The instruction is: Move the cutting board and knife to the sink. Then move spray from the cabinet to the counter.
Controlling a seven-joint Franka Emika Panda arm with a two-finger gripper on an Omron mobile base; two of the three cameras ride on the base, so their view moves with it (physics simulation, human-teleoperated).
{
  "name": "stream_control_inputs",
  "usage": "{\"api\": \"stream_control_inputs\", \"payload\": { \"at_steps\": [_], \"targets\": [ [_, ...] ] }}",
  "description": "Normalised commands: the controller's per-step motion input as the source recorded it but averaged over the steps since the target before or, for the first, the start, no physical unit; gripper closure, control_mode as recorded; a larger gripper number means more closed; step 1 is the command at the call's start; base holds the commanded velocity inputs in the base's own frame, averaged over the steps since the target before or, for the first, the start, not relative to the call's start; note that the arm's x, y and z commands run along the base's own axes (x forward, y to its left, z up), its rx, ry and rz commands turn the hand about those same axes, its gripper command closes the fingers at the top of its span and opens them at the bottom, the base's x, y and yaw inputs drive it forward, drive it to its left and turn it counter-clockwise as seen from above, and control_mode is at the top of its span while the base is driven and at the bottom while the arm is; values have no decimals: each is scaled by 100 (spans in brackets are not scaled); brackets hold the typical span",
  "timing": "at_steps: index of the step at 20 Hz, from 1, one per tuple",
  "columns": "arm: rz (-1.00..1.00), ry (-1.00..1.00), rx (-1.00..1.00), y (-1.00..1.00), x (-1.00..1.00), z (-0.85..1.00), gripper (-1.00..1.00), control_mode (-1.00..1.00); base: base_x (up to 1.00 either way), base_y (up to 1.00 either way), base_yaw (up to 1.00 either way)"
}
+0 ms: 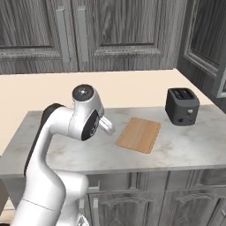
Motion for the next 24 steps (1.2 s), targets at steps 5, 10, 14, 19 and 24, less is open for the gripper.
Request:
{"api": "stream_control_inputs", "payload": {
  "at_steps": [5, 10, 14, 19, 24],
  "targets": [
    [7, -19, -4, 4, 4, -5, -100, -100, 0, 0, 0],
    [4, -6, 0, 0, 45, -9, -100, -100, 0, 0, 0],
    [4, 16, -14, 8, 47, -1, -100, -100, 0, 0, 0],
    [2, 30, -32, 31, 20, 3, -100, -100, 0, 0, 0],
    [5, 3, -33, 9, 4, -5, -100, -100, 0, 0, 0]
  ]
}}
